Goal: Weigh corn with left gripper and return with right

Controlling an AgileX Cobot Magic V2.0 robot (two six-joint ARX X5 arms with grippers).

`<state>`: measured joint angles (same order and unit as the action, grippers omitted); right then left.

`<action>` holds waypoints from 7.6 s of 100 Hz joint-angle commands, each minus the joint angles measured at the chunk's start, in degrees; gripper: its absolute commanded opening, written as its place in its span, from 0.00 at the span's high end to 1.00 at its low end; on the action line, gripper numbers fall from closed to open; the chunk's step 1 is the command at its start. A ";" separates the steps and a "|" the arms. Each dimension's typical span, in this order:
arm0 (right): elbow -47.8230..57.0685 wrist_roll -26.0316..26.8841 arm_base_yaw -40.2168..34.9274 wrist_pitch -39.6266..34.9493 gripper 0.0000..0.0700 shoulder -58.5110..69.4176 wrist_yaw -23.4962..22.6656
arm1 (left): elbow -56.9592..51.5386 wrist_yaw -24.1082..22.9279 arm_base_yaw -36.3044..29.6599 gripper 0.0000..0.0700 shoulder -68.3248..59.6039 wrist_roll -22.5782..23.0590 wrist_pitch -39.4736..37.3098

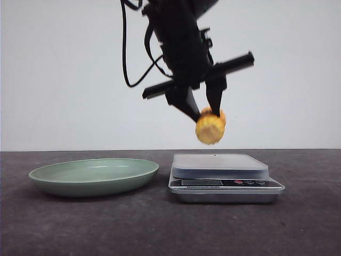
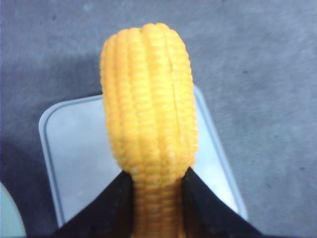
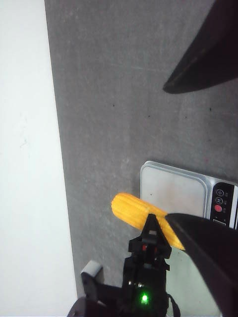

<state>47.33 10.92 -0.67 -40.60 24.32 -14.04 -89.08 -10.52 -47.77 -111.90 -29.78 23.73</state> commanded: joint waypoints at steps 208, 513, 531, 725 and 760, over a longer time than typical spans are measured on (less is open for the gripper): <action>1.11 0.50 -12.44 10.82 0.27 19.02 -1.18 | -6.49 -35.56 10.12 0.16 86.99 0.09 60.13; 44.09 11.72 -48.52 17.49 1.00 75.17 20.02 | 19.61 -3.37 29.81 0.22 102.71 9.53 59.34; 44.72 14.14 -49.13 18.60 1.00 83.25 20.02 | 19.61 -3.39 29.81 0.22 102.71 9.46 58.69; 53.75 -4.92 -21.00 -32.30 0.17 14.56 27.69 | 20.28 -3.37 29.79 0.22 102.71 9.53 57.13; 24.70 2.19 -20.13 -27.15 0.64 -7.78 24.61 | 23.43 -2.62 29.81 0.87 102.73 9.84 53.29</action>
<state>76.47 11.11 -20.60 -70.19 18.26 11.27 -65.39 -13.32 -17.87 -9.30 -20.47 78.11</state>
